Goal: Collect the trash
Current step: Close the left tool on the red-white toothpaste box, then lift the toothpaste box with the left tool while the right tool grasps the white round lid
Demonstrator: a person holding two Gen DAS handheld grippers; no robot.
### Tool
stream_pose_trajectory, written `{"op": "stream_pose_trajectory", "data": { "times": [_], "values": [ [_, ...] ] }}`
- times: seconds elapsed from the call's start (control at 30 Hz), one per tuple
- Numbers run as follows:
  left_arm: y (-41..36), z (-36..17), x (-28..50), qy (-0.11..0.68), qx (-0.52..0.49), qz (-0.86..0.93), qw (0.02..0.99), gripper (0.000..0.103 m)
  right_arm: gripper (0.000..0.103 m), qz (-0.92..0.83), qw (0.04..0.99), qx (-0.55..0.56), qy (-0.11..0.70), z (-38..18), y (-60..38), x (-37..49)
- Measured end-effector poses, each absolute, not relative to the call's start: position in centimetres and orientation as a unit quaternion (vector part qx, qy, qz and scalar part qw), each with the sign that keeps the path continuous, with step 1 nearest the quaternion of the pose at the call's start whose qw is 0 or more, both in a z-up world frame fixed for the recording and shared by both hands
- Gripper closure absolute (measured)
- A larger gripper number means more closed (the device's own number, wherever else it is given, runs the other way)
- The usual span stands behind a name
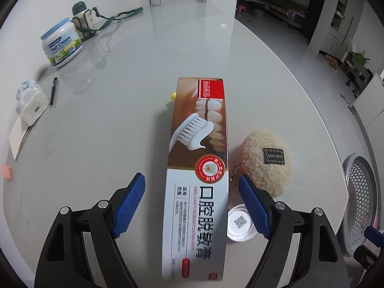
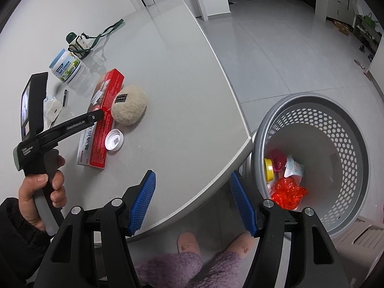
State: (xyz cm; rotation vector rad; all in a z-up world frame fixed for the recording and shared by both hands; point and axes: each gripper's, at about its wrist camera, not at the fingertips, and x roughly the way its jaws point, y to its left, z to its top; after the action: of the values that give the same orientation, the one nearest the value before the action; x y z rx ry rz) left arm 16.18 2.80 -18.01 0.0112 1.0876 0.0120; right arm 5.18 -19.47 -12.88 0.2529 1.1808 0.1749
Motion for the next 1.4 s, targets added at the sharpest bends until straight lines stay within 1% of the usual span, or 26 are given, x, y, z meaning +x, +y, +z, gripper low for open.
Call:
{"op": "stream_pose_trajectory", "data": {
  "times": [0.13, 0.23, 0.27, 0.3, 0.33, 0.53, 0.7, 0.97, 1.17, 1.4],
  "values": [
    [3.0, -18.8, 16.6, 0.522, 0.007, -0.003, 0.853, 0.025, 0.041, 0.076, 0.819, 0.122, 0.556, -13.2, -19.0, 5.2],
    [3.0, -19.3, 16.7, 0.528, 0.010, -0.013, 0.849, 0.036, 0.041, 0.070, 0.818, 0.125, 0.558, -13.5, -18.5, 5.1],
    [3.1, -19.5, 16.6, 0.529, 0.012, -0.017, 0.848, 0.044, 0.041, 0.069, 0.817, 0.125, 0.558, -13.6, -18.3, 5.1],
    [3.2, -19.7, 16.6, 0.530, 0.012, -0.020, 0.848, 0.049, 0.041, 0.069, 0.817, 0.125, 0.559, -13.7, -18.2, 5.2],
    [3.3, -19.8, 16.6, 0.531, 0.011, -0.026, 0.847, 0.052, 0.041, 0.067, 0.817, 0.125, 0.559, -13.8, -17.9, 5.2],
    [4.2, -19.3, 16.1, 0.524, 0.007, -0.038, 0.851, 0.052, 0.041, 0.070, 0.820, 0.128, 0.554, -13.9, -16.1, 5.5],
    [5.5, -17.6, 15.0, 0.505, 0.013, -0.040, 0.862, 0.052, 0.041, 0.080, 0.824, 0.122, 0.548, -14.1, -13.7, 6.0],
    [9.7, -15.7, 13.3, 0.490, 0.018, -0.028, 0.871, 0.052, 0.041, 0.108, 0.827, 0.119, 0.538, -15.1, -8.7, 7.4],
    [12.8, -15.4, 11.6, 0.491, 0.013, -0.012, 0.871, 0.052, 0.041, 0.113, 0.833, 0.113, 0.530, -16.0, -6.1, 8.8],
    [14.4, -15.7, 10.1, 0.496, 0.007, -0.002, 0.868, 0.052, 0.041, 0.105, 0.837, 0.090, 0.529, -17.1, -3.9, 10.1]
  ]
}}
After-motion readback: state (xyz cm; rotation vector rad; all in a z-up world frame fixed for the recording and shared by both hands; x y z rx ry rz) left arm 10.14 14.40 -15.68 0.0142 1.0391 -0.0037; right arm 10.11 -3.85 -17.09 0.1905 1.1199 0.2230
